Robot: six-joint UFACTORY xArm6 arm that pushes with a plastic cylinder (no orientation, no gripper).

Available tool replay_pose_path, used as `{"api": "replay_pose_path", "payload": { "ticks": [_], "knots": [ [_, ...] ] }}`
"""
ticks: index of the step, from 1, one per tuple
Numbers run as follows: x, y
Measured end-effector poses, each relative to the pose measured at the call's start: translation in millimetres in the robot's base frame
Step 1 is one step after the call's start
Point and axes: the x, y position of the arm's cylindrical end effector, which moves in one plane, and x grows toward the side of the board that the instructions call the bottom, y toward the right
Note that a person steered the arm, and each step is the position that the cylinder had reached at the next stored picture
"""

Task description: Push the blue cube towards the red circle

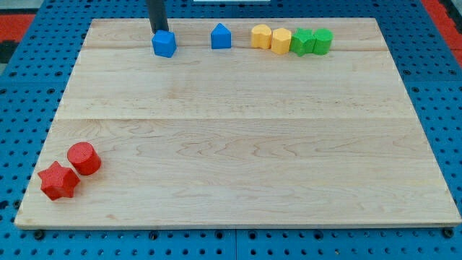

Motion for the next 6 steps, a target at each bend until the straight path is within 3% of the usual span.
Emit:
{"api": "replay_pose_path", "payload": {
  "ticks": [3, 6],
  "knots": [
    [-4, 19],
    [49, 13]
  ]
}}
